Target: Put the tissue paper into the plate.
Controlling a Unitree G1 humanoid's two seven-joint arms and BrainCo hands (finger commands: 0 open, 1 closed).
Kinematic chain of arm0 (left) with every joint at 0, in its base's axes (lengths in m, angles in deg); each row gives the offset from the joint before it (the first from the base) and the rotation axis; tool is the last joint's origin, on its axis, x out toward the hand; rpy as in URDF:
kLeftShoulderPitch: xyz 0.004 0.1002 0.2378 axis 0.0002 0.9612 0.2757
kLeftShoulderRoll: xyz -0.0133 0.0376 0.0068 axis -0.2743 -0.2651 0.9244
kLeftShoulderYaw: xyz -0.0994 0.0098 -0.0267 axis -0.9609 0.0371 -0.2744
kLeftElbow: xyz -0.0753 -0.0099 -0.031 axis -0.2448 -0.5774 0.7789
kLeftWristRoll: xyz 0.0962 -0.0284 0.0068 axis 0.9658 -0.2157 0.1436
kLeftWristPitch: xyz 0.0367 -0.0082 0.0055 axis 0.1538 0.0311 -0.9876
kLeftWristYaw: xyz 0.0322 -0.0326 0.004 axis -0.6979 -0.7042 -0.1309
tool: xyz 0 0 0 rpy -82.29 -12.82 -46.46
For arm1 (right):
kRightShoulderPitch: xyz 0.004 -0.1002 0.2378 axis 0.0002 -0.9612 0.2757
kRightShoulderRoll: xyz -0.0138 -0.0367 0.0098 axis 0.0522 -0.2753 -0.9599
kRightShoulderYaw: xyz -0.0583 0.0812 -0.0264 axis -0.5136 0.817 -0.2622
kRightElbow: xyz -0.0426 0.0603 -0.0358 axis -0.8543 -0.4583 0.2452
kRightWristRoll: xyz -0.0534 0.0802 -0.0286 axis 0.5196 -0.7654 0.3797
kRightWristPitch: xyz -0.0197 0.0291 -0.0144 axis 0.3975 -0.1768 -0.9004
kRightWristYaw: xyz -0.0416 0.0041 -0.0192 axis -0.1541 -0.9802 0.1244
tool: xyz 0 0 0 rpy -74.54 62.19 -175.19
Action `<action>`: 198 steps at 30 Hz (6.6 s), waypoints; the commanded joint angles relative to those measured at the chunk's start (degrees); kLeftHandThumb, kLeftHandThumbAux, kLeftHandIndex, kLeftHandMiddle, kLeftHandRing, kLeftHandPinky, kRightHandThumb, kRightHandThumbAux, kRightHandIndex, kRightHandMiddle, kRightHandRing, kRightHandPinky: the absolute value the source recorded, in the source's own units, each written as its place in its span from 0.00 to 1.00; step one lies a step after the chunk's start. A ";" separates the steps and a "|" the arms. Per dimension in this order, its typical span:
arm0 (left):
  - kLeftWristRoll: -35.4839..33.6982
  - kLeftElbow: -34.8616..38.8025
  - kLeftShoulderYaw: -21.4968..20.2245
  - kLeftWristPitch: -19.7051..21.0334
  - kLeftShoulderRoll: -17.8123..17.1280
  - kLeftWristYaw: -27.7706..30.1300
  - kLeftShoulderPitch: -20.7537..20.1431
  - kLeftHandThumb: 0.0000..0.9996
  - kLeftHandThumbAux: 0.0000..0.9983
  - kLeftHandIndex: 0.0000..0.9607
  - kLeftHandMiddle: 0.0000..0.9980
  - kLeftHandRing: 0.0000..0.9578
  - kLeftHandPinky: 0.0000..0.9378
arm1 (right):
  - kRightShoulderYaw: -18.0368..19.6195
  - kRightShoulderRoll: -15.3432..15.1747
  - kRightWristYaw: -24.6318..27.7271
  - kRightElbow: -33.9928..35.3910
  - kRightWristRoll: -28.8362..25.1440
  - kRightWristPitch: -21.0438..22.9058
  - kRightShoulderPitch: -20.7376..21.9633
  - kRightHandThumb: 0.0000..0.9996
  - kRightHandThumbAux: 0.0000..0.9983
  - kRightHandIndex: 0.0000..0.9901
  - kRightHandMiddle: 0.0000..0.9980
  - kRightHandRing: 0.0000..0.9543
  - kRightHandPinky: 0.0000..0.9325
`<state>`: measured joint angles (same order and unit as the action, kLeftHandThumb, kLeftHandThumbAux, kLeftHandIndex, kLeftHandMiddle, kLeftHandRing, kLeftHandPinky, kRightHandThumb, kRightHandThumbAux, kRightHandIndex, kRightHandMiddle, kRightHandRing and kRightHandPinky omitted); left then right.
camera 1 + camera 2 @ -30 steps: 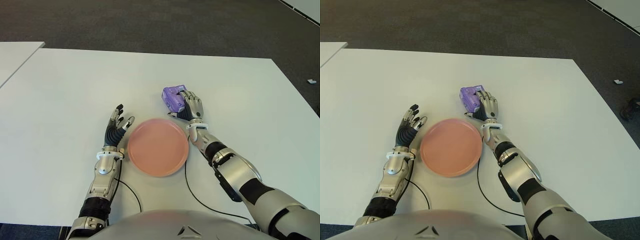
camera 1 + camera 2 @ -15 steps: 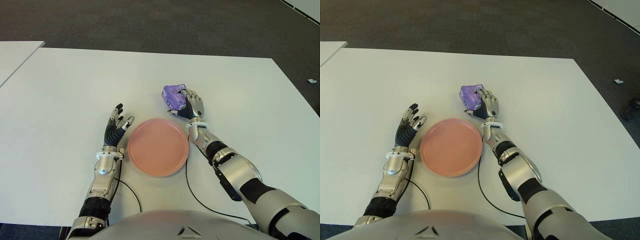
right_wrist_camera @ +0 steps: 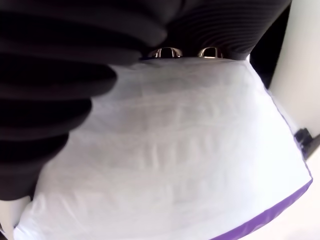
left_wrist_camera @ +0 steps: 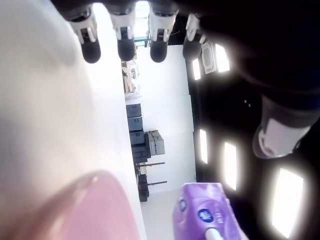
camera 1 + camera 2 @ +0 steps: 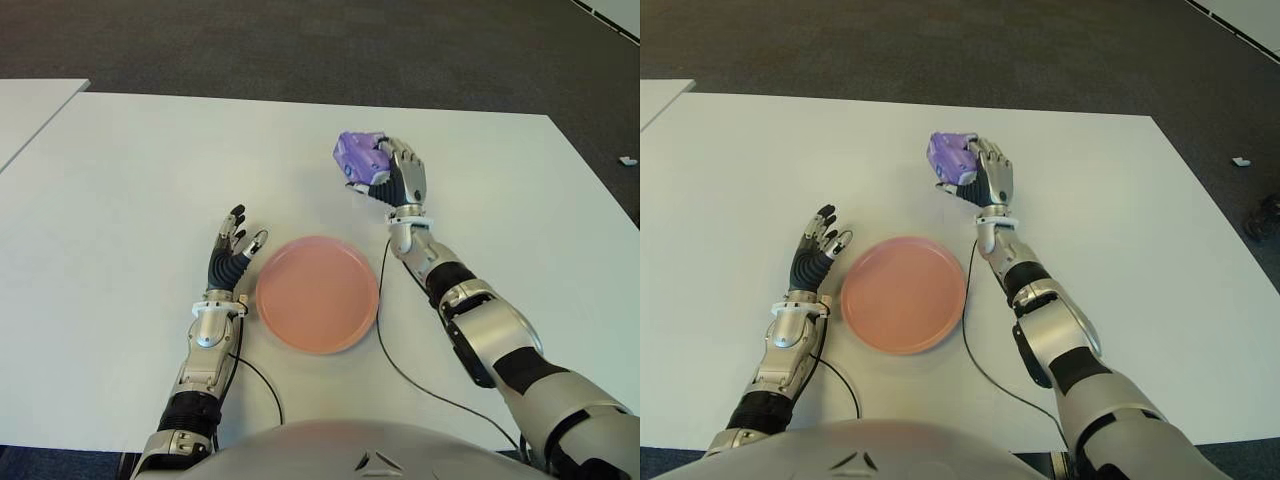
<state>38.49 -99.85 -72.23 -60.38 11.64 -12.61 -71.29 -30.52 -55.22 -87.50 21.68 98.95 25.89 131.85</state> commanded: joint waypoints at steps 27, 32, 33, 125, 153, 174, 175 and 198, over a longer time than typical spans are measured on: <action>2.47 -3.02 0.50 1.28 -0.32 -2.86 1.52 0.00 0.51 0.00 0.00 0.00 0.00 | 3.58 -2.61 4.42 20.12 0.10 -3.61 -5.57 0.86 0.68 0.40 0.54 0.90 0.91; 2.01 -3.45 0.33 0.87 -0.18 -2.82 1.28 0.00 0.51 0.00 0.00 0.00 0.00 | 3.66 -2.57 5.49 25.96 0.57 -3.12 -7.80 0.86 0.68 0.40 0.54 0.90 0.91; 1.99 -3.52 0.32 0.84 -0.18 -2.82 1.23 0.00 0.51 0.00 0.00 0.00 0.00 | 3.66 -2.46 5.88 27.44 0.69 -2.77 -8.40 0.86 0.68 0.40 0.54 0.90 0.91; 3.13 -8.57 0.44 -1.48 -2.95 -3.30 -1.12 0.00 0.54 0.00 0.00 0.00 0.00 | -3.82 -16.79 64.62 66.39 -0.97 -6.56 -39.74 0.13 0.42 0.03 0.03 0.03 0.03; 2.91 -8.76 0.67 -2.83 -3.27 -3.07 -0.82 0.00 0.56 0.00 0.00 0.00 0.00 | 0.62 -11.80 53.67 65.78 -7.03 -13.66 -41.24 0.05 0.37 0.00 0.00 0.00 0.00; 1.32 -9.35 0.49 -3.06 -2.50 -2.53 -1.04 0.00 0.54 0.00 0.00 0.00 0.00 | 10.96 -8.49 60.30 72.51 -26.42 -3.10 -38.35 0.07 0.29 0.00 0.00 0.00 0.00; 1.36 -9.32 0.50 -3.03 -2.50 -2.58 -1.03 0.00 0.53 0.00 0.00 0.00 0.00 | 11.19 -8.19 60.28 72.51 -26.55 -2.87 -38.32 0.08 0.29 0.00 0.00 0.00 0.00; 1.42 -5.16 0.97 -1.49 -2.18 -2.41 0.98 0.00 0.51 0.00 0.00 0.00 0.00 | 26.04 7.40 46.00 69.33 -38.86 -7.01 -43.61 0.04 0.40 0.00 0.00 0.00 0.00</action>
<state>39.56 -103.76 -71.45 -63.83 9.06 -15.39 -73.07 -4.08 -50.86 -39.98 89.72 60.14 19.36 91.58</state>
